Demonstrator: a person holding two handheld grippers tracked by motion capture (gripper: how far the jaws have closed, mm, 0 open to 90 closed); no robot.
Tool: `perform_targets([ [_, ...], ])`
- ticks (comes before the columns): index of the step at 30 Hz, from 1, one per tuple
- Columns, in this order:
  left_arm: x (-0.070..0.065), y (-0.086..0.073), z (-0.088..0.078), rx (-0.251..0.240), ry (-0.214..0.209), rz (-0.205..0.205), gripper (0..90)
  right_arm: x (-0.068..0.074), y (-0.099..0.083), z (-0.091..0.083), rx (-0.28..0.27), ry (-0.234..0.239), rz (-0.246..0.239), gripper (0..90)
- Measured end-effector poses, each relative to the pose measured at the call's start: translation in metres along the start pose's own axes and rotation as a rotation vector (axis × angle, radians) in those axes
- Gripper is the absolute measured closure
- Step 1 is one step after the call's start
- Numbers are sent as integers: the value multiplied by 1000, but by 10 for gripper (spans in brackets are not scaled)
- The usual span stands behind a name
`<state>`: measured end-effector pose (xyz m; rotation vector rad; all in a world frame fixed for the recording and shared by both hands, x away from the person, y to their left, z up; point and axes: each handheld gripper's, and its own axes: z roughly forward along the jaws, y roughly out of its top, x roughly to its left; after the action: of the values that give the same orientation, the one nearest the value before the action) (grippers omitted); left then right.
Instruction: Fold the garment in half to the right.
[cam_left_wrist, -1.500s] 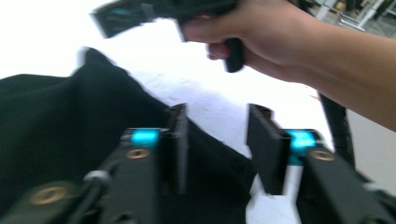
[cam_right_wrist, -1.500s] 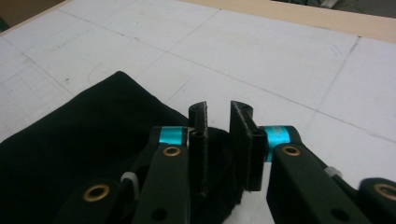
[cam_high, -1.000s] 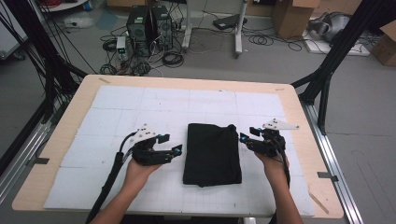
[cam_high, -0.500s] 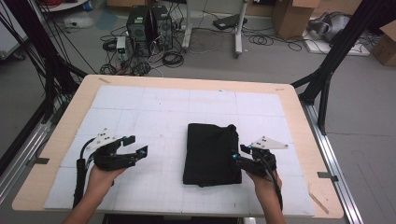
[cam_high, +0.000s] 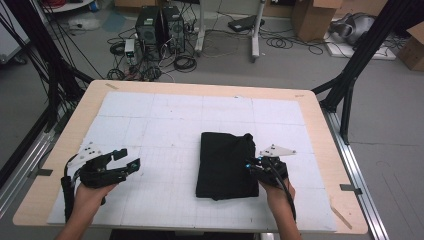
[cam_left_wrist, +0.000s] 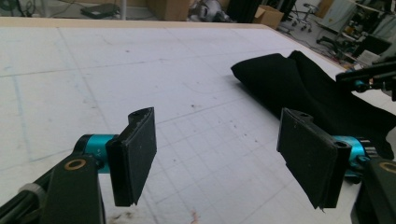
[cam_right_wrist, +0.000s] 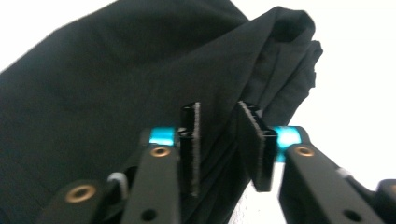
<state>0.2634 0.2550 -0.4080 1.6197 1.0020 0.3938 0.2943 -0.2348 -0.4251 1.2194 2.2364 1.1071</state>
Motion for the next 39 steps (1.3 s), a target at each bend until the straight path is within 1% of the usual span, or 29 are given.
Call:
perform_targets([
  [1,2,0,-1,-3,6,-6,289,1,0,1,11,11,2,792],
  [3,5,-1,-3,-5,15,-15,289,0,0,2,18,20,-11,861],
  [5,5,-1,-2,-3,19,-19,289,0,0,2,21,20,-17,871],
  [6,5,-2,-2,0,19,-16,289,0,1,0,13,16,-18,874],
  [9,3,-3,0,10,15,-11,290,-4,1,-8,-5,9,21,877],
  [10,2,-3,1,12,13,-8,290,-7,-1,-11,-6,-1,42,877],
  [11,2,-3,1,13,13,-7,290,-9,-2,-14,-1,-11,52,877],
  [12,2,-3,2,15,13,-4,291,-10,-3,-16,6,-26,48,878],
  [13,2,-3,2,18,11,-4,290,-12,-4,-19,23,-49,33,878],
  [14,2,-3,2,18,12,-4,291,-14,-6,-19,35,-56,31,878],
  [17,1,-4,4,19,7,-9,291,-18,-12,-13,80,-26,78,876],
  [19,0,-4,5,22,4,-2,291,-20,-14,-12,82,-18,89,862],
  [21,0,-4,6,21,5,-5,291,-22,-15,-13,75,-22,114,776],
  [22,0,-3,6,21,5,-4,291,-23,-15,-16,63,-27,121,734],
  [23,1,-3,5,19,4,-5,292,-24,-16,-21,44,-36,127,699],
  [26,1,-2,5,5,2,-9,291,-27,-17,-38,-38,-47,146,629],
  [27,1,-1,5,0,0,-12,291,-28,-18,-47,-78,-57,136,606],
  [29,0,0,4,-6,-4,-6,288,-29,-21,-61,-140,-76,134,528],
  [30,-1,1,3,-13,-5,-4,283,-29,-22,-67,-167,-93,126,476],
  [31,-2,2,2,-15,-5,3,276,-29,-24,-74,-193,-113,117,441],
  [32,-2,3,2,-23,-6,7,267,-28,-26,-79,-216,-122,114,401],
  [34,-4,5,1,-37,-11,5,240,-25,-30,-88,-245,-151,101,309],
  [35,-5,6,1,-43,-12,5,229,-24,-31,-92,-247,-171,91,271],
  [36,-5,6,0,-50,-13,7,221,-23,-33,-95,-253,-183,81,253],
  [37,-6,6,0,-49,-15,19,204,-21,-34,-98,-255,-192,69,249],
  [39,-7,5,-1,-51,-24,29,182,-19,-35,-102,-257,-201,46,237],
])
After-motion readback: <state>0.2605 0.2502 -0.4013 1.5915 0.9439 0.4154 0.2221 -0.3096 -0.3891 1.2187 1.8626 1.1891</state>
